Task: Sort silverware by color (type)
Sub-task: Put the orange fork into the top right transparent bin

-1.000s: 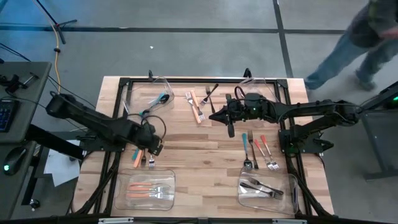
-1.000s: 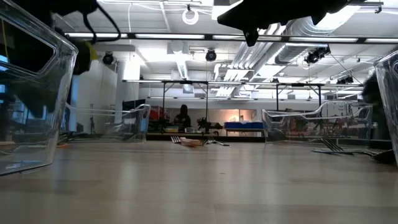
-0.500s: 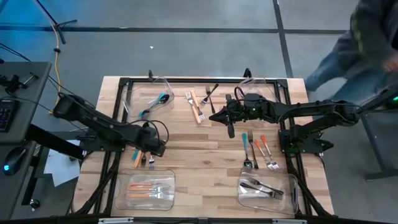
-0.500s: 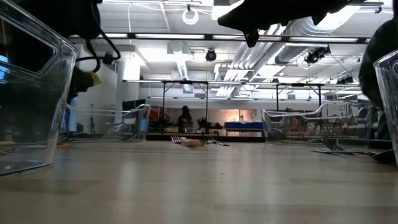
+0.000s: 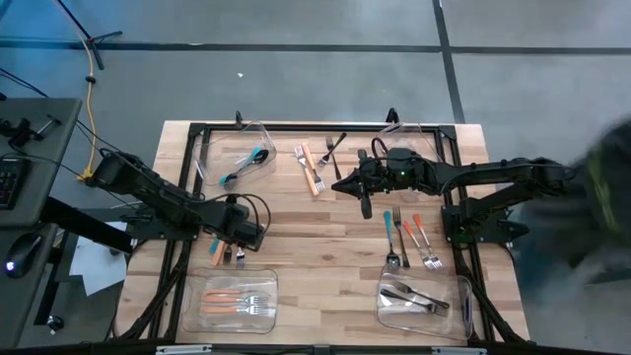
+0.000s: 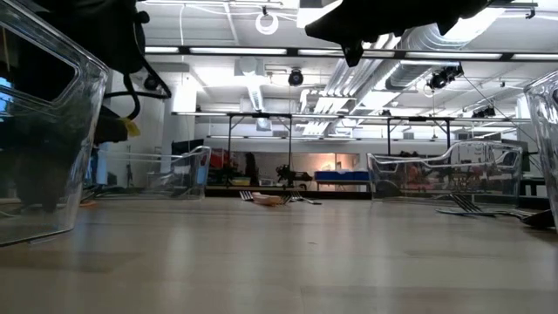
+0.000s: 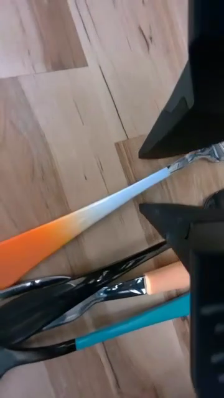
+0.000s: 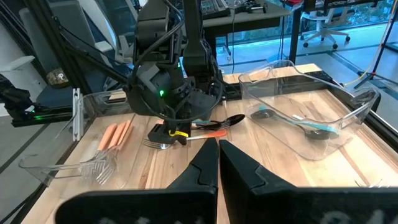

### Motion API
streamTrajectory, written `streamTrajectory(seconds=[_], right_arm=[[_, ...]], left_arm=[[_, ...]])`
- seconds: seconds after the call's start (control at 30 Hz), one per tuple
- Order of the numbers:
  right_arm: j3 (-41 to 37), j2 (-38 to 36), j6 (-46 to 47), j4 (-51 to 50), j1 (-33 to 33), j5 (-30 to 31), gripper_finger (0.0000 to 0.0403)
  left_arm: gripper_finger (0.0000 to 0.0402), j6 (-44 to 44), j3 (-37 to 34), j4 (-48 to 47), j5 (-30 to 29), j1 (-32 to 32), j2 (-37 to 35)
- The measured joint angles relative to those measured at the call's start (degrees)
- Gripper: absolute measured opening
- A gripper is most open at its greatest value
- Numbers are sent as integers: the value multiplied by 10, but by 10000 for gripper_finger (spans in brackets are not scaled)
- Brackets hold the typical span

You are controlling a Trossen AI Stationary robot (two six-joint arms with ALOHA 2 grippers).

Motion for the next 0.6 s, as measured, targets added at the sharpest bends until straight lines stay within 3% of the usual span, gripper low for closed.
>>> streamTrajectory(seconds=[0.23, 0.6], right_arm=[[0, 0, 0, 0, 0, 0, 0], [0, 0, 0, 0, 0, 0, 0]], left_arm=[[14, 23, 0, 3, 2, 0, 0], [4, 49, 0, 3, 2, 0, -1]])
